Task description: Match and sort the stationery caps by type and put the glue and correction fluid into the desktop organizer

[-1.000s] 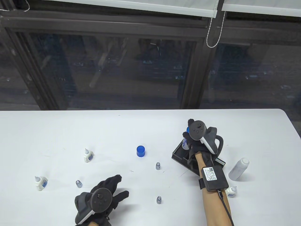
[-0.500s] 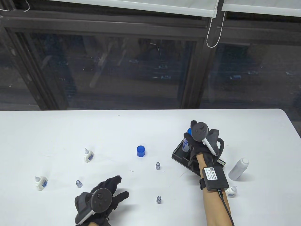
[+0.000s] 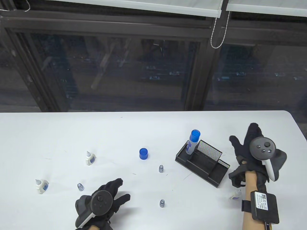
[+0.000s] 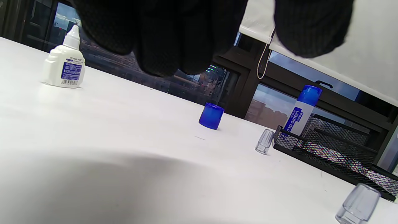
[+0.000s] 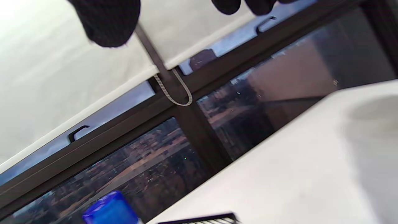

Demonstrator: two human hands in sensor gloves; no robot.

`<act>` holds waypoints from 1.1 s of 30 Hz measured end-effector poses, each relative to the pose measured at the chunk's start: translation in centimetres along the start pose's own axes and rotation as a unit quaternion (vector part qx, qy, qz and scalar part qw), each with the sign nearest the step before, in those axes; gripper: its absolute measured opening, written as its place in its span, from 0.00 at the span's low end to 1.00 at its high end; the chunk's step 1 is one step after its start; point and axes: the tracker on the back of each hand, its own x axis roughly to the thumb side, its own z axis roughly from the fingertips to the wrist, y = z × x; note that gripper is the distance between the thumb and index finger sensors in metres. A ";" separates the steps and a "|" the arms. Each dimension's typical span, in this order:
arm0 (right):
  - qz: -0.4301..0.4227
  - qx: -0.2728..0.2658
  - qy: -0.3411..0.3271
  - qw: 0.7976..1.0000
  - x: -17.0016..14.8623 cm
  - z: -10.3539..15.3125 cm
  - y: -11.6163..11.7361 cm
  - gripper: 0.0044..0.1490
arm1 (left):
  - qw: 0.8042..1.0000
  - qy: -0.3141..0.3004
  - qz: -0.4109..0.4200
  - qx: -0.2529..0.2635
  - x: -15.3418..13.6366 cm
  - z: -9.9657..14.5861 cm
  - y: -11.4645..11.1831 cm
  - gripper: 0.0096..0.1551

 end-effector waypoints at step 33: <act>-0.121 0.069 -0.013 0.990 -5.3 3.5 2.0 0.46 | 1.000 0.007 -0.015 -0.018 0.0 -0.2 -0.8 0.44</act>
